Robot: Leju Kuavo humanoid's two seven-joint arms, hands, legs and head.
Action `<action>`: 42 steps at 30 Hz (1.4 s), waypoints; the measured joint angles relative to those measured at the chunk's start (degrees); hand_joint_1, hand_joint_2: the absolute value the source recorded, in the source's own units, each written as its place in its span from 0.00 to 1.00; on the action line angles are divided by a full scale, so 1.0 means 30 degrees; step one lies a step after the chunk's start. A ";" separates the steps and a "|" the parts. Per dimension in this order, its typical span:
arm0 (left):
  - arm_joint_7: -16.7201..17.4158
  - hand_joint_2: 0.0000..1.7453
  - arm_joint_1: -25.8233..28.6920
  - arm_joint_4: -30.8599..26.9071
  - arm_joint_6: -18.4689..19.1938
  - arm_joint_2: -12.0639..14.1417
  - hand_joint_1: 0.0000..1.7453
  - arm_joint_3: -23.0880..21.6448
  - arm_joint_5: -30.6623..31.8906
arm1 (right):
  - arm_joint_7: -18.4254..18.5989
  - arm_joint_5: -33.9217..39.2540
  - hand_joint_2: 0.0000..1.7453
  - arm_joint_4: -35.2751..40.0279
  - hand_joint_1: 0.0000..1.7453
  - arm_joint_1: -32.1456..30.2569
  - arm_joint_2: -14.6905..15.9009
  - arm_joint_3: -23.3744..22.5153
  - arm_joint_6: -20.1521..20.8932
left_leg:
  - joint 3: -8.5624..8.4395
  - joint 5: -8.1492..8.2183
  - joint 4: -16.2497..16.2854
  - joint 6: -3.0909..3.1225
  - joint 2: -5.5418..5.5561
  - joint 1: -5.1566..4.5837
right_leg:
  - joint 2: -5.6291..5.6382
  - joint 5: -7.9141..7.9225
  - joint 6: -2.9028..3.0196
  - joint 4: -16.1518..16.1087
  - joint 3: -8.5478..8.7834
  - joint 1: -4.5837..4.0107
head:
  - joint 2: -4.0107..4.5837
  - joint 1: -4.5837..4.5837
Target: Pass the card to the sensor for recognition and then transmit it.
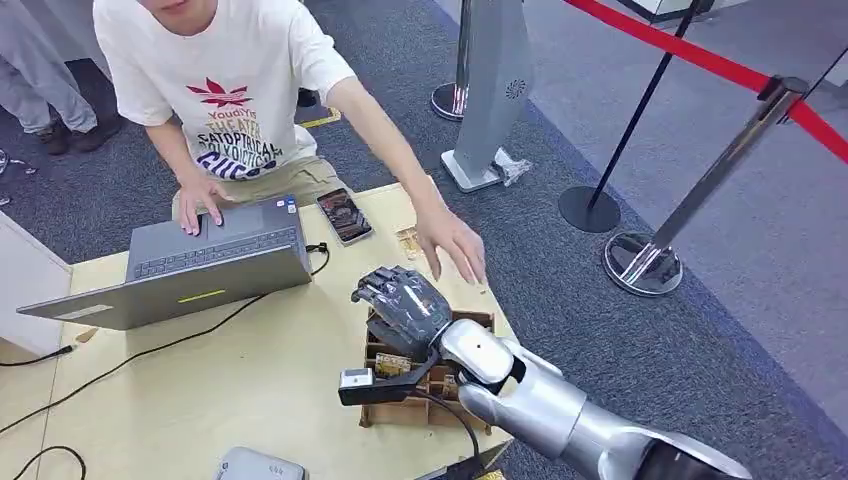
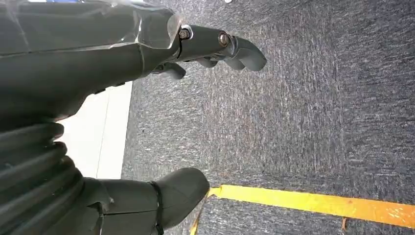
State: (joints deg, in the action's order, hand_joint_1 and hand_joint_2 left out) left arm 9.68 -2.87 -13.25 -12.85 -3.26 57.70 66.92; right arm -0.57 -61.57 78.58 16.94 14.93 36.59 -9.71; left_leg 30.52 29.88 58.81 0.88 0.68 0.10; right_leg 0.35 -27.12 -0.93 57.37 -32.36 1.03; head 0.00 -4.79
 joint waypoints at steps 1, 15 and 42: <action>0.0000 1.00 0.0000 -0.0007 0.0000 0.0000 0.00 0.0029 0.0022 | 0.0008 0.0000 1.00 0.0000 0.41 0.0000 0.0000 -0.0029 0.0030 | 0.0000 0.0000 0.0000 0.0000 0.0000 0.0000 | 0.0000 0.0000 0.0000 0.0000 0.0000 0.0000 | 0.0000 -0.0007; 0.0000 1.00 0.0001 -0.0146 0.0066 -0.0029 0.00 0.0313 0.0445 | 0.0379 -0.0328 1.00 0.0160 0.44 -0.0076 0.0270 -0.0933 0.0452 | -0.0001 0.0000 0.0000 0.0000 0.0000 -0.0001 | 0.0001 0.0000 0.0000 0.0000 0.0000 0.0000 | 0.0000 -0.0007; -0.0277 1.00 0.0015 -0.0284 0.0036 -0.0219 0.00 0.0787 0.0554 | 0.0052 0.0256 1.00 0.0262 0.36 0.0268 0.0466 -0.1107 0.1465 | 0.0001 0.0000 0.0000 0.0000 0.0001 0.0000 | -0.0001 0.0001 0.0000 0.0000 0.0001 0.0000 | 0.0000 0.0000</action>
State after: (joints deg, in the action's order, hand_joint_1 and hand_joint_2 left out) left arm 8.85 -2.83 -14.10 -12.74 -3.91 60.06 68.59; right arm -0.42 -60.80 79.36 17.74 16.33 33.27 -5.31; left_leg 30.53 29.88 58.81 0.88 0.68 0.10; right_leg 0.34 -27.12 -0.93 57.37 -32.35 1.03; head 0.00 -4.79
